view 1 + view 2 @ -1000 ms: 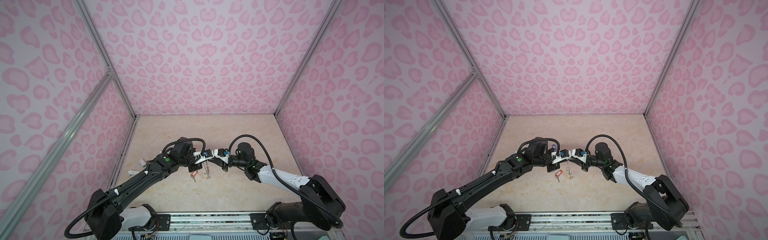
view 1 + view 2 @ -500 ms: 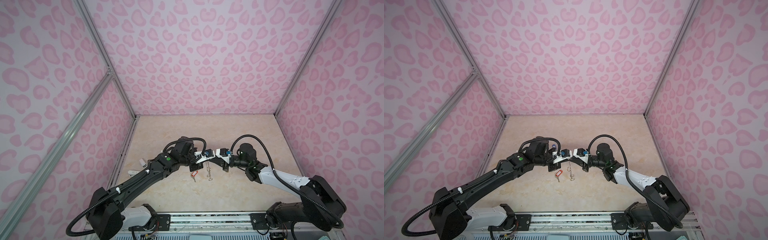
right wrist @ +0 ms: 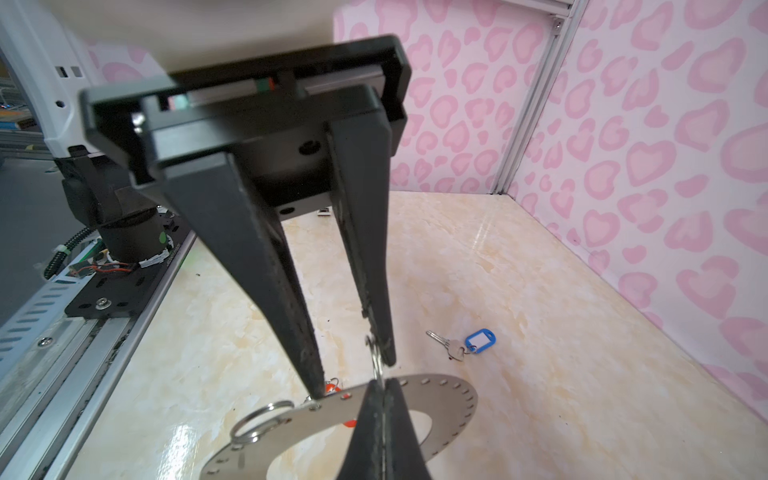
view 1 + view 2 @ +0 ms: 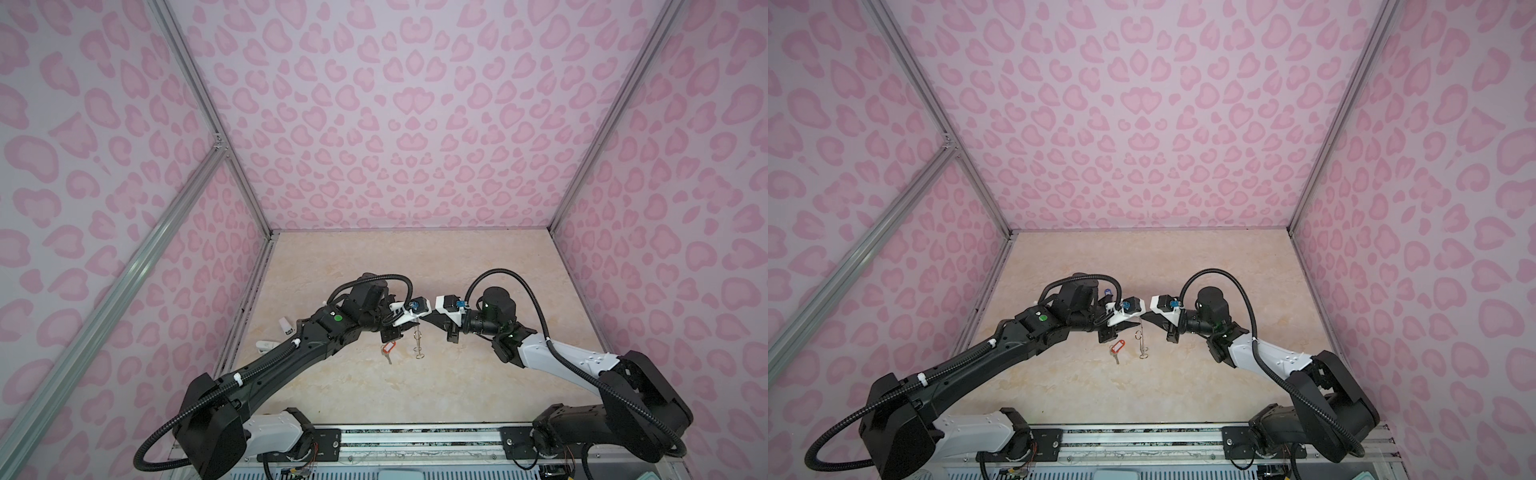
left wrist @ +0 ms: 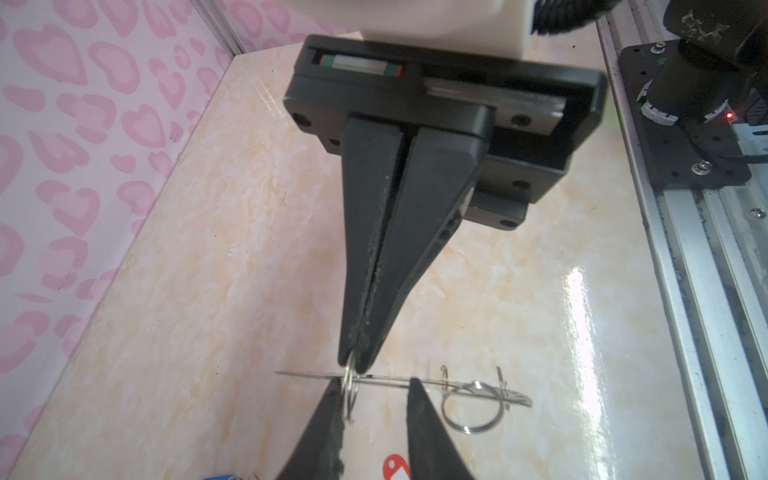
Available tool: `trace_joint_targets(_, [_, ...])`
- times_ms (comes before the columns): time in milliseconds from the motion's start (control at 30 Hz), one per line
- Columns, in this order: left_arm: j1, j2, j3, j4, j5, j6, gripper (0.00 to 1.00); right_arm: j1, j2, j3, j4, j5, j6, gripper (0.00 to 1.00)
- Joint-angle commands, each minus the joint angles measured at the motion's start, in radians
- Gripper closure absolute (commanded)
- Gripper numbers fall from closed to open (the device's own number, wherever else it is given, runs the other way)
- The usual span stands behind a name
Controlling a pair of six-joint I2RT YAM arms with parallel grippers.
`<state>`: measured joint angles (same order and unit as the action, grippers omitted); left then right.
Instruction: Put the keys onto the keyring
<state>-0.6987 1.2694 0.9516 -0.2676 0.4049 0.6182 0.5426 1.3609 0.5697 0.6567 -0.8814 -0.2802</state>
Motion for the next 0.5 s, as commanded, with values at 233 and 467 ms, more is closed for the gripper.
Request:
trace_joint_targets(233, [0.087, -0.090, -0.166, 0.305, 0.180, -0.171, 0.75, -0.005, 0.031, -0.016, 0.185, -0.022, 0.078, 1.00])
trace_joint_targets(467, [0.100, -0.092, -0.210, 0.429, 0.202, -0.239, 0.79, -0.004, 0.039, -0.004, 0.200, -0.056, 0.075, 1.00])
